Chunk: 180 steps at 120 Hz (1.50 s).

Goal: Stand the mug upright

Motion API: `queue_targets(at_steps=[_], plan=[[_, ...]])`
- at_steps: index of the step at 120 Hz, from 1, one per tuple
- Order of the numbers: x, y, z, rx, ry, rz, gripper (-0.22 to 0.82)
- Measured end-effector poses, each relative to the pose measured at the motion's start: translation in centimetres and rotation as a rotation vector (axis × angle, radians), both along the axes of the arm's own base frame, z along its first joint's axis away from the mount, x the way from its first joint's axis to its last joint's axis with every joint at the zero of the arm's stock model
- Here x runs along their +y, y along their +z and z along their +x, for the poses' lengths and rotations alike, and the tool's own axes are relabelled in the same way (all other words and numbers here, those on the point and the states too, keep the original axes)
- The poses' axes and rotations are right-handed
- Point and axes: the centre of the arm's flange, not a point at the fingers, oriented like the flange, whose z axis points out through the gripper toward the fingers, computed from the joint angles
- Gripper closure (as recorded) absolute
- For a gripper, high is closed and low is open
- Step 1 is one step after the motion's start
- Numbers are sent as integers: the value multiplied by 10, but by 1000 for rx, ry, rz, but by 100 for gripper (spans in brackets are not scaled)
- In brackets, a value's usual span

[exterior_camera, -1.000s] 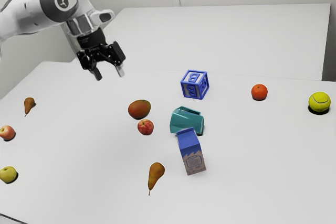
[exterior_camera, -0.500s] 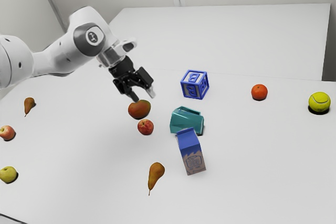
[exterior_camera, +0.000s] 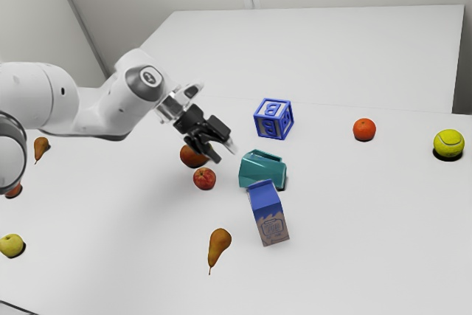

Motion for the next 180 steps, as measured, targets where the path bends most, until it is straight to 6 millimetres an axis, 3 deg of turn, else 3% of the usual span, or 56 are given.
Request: queue_targets(at_steps=[35, 82, 107, 144, 180], plan=[[-10, -31, 4, 8, -6, -94, 0], [-21, -43, 11, -36, -36, -189, 2], [-29, -51, 5, -37, -35, -237, 18], [-32, -52, 5, -67, -53, -260, 63], [-38, -45, 6, -109, -93, -255, 75]])
